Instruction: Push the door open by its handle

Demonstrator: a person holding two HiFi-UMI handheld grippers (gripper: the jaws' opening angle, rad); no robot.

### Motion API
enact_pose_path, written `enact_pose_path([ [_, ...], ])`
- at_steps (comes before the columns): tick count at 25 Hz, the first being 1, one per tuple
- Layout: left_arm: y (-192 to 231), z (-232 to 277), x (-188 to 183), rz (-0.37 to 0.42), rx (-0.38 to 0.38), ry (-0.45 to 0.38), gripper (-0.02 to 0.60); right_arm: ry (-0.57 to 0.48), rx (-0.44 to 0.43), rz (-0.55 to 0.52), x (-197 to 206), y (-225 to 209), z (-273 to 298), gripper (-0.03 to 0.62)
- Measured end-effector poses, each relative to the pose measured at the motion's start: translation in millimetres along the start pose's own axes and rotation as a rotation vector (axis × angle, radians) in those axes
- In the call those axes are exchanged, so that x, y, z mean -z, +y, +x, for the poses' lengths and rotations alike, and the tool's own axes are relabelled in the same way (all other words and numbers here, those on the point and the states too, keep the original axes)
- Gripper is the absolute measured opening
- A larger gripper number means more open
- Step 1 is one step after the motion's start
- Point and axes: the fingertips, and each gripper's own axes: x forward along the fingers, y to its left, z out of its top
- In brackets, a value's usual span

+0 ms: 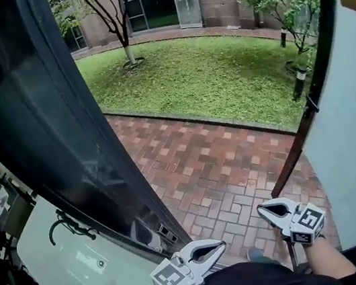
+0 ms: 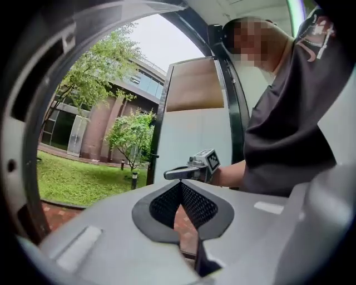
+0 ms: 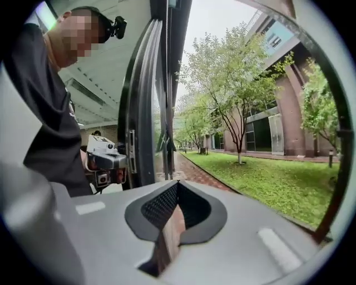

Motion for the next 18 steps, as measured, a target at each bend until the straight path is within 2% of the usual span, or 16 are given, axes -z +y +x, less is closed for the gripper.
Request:
enact_pose_path([
  [3,-23.2,-22.3,-7.0,-0.053,0.039,-0.034,-0.002,-0.007,0.042,0.0,-10.9,41.6,-32.7,0.002],
  [7,-53.9,-34.2,-1.6,-0.045,0.067,-0.056,-0.002,-0.038,0.119,0.015,-10.8,68.6,-73.5,0.001],
  [12,-89.6,-44.9,3.3,-0.024,0.008,-0.045,-0.002,-0.081,0.104,0.022,-8.2,107.1,-112.7,0.001],
  [15,-120.4,-48.0,16.9,-0.056,-0.038,-0.029,-0.002,-0.105,0.083,0.022,0.7,136.4,-148.8,0.002],
  [18,-152.0,-33.1,34.1,-0.101,-0.055,-0.026,-0.002,-0.084,0.088,0.027,25.1,161.0,-194.3,0.002],
])
